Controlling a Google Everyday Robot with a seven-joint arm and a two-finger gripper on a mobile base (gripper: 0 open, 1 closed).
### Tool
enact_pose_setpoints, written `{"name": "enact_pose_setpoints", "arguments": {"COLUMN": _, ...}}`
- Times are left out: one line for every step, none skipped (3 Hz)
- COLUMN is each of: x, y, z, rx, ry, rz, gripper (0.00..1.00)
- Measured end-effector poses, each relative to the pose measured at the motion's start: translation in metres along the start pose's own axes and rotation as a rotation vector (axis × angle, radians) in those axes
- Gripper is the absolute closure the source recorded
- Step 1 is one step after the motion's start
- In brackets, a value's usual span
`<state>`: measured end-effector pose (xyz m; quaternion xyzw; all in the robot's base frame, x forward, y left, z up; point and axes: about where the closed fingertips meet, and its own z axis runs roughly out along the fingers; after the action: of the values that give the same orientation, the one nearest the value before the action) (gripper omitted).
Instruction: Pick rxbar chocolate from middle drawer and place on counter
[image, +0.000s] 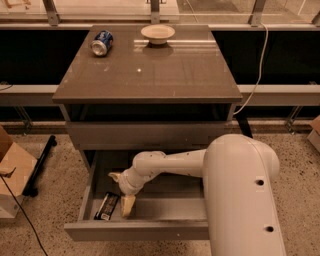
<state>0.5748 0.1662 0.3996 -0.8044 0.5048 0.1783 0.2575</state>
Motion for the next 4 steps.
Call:
{"name": "enact_pose_setpoints", "arguments": {"x": -0.01, "y": 0.001, "z": 0.02, "rx": -0.013, "ry": -0.043, "rz": 0.027, "gripper": 0.0}}
{"name": "enact_pose_setpoints", "arguments": {"x": -0.016, "y": 0.002, "z": 0.038, "rx": -0.026, "ry": -0.085, "rz": 0.056, "gripper": 0.0}}
{"name": "enact_pose_setpoints", "arguments": {"x": -0.017, "y": 0.002, "z": 0.057, "rx": -0.05, "ry": -0.11, "rz": 0.08, "gripper": 0.0}}
{"name": "enact_pose_setpoints", "arguments": {"x": -0.012, "y": 0.003, "z": 0.079, "rx": -0.087, "ry": -0.136, "rz": 0.115, "gripper": 0.27}}
